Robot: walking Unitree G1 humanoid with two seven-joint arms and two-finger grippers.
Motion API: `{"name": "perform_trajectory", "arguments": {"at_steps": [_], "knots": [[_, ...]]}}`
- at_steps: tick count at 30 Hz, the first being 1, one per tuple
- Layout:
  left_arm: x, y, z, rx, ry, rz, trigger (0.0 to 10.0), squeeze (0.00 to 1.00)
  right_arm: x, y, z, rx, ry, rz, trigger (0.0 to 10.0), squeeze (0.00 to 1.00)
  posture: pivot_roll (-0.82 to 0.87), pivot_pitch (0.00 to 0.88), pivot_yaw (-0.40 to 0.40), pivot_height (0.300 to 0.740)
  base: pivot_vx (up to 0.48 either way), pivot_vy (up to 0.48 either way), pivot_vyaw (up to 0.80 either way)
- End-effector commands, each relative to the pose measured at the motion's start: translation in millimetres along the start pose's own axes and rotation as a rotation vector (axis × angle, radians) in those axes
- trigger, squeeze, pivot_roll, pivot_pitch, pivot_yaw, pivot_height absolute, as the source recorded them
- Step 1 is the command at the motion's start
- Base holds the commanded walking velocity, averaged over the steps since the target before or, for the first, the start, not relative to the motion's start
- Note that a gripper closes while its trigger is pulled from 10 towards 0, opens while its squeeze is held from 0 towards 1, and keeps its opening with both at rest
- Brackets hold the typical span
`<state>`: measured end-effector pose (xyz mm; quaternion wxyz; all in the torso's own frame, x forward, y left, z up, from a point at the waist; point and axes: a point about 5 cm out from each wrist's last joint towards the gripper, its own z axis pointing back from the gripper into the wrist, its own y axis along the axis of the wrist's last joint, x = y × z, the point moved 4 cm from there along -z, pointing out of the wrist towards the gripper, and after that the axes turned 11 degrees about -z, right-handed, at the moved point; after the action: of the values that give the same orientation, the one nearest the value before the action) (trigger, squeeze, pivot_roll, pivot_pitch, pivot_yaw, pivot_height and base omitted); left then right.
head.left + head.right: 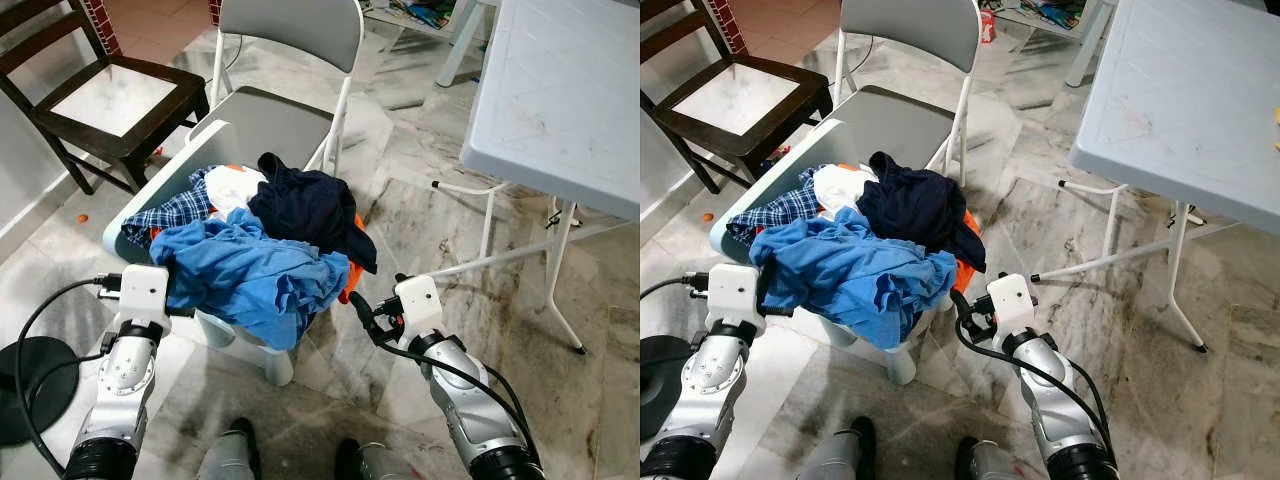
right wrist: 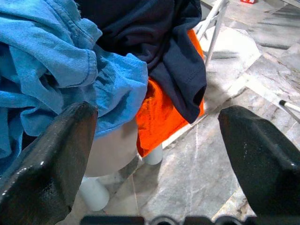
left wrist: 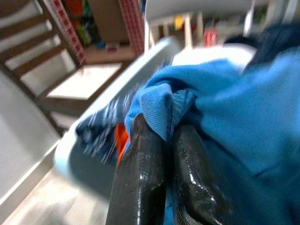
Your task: Hang hanger
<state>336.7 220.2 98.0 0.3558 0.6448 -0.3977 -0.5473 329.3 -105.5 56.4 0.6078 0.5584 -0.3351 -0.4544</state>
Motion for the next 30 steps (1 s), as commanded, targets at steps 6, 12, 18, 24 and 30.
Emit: {"name": "perform_trajectory", "arguments": {"at_steps": [6,12,18,24,30], "knots": [[25.2,29.1,1.0,0.095,-0.075,0.042,0.0,0.00,2.0,-3.8,1.5,-0.002,-0.018,-0.031,10.0,0.00,0.05,0.212,-0.037,0.740,0.000,0.000,0.00],[56.9,53.8,1.8,0.148,-0.200,0.104,0.0,0.00,17.0,10.5,5.3,0.074,-0.111,-0.100,10.0,0.00,0.03,0.228,-0.020,0.740,0.000,0.000,0.00],[86.1,49.2,16.4,0.089,-0.328,0.192,10.0,0.00,37.3,14.6,18.4,0.124,-0.285,-0.154,10.0,0.00,-0.03,0.210,-0.004,0.740,0.000,0.000,0.00],[103.5,51.5,7.7,0.067,-0.405,0.201,10.0,0.00,41.1,10.3,19.5,0.138,-0.375,-0.215,10.0,0.00,-0.04,0.134,0.019,0.740,0.000,0.000,0.00],[106.4,52.7,-5.0,0.047,-0.431,0.193,10.0,0.00,57.2,7.1,23.2,0.146,-0.470,-0.280,10.0,0.00,-0.06,0.153,0.062,0.740,0.000,0.000,0.00]]}}
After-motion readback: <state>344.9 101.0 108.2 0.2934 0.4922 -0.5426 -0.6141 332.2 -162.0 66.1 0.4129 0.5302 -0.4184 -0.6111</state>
